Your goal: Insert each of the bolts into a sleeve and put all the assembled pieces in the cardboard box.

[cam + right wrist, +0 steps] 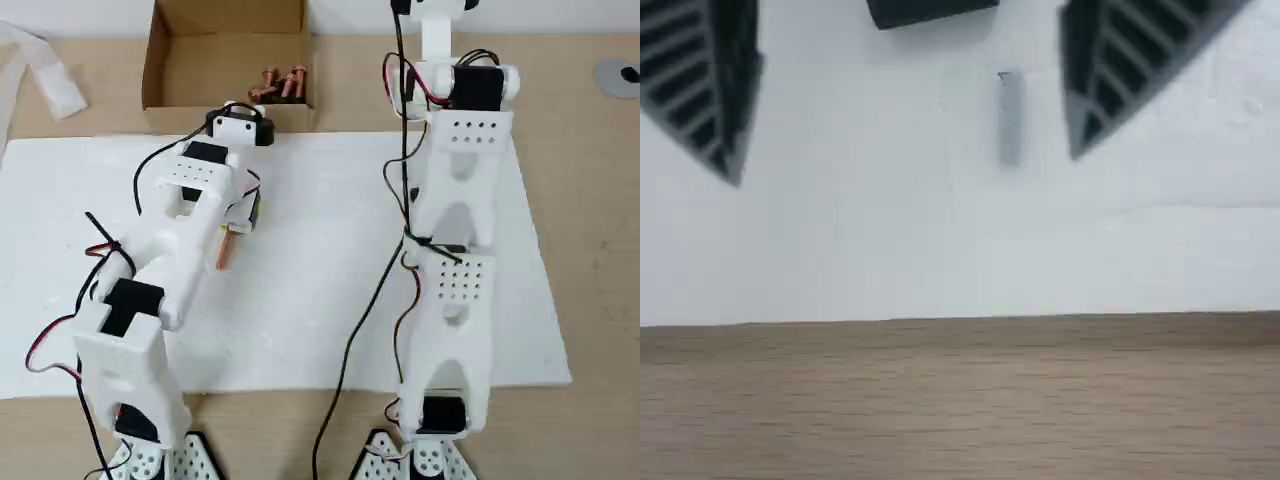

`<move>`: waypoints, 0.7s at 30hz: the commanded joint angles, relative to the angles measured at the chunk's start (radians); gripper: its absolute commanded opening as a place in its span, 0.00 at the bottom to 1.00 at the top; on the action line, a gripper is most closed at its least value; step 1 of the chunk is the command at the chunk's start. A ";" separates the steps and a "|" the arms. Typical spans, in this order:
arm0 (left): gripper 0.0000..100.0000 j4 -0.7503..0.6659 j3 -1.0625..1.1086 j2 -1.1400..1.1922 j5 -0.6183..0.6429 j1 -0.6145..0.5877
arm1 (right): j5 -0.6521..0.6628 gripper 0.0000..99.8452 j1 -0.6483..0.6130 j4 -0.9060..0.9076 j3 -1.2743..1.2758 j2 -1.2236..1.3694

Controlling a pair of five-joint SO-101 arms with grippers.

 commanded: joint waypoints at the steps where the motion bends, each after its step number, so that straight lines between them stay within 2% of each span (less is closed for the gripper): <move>1: 0.06 0.015 0.000 0.041 -0.023 -0.009 | -0.008 0.25 0.021 0.018 -0.051 -0.090; 6: 0.06 0.061 -0.025 0.050 -0.023 -0.011 | -0.008 0.25 0.021 0.020 -0.051 -0.090; 9: 0.00 0.061 -0.029 0.042 -0.018 -0.020 | -0.008 0.25 0.021 0.020 -0.051 -0.091; 13: 0.01 0.095 -0.074 -0.002 0.008 -0.034 | -0.011 0.25 0.015 0.023 -0.047 -0.091; 21: 0.01 0.198 -0.074 -0.390 0.034 -0.017 | -0.017 0.25 0.022 0.026 -0.045 -0.093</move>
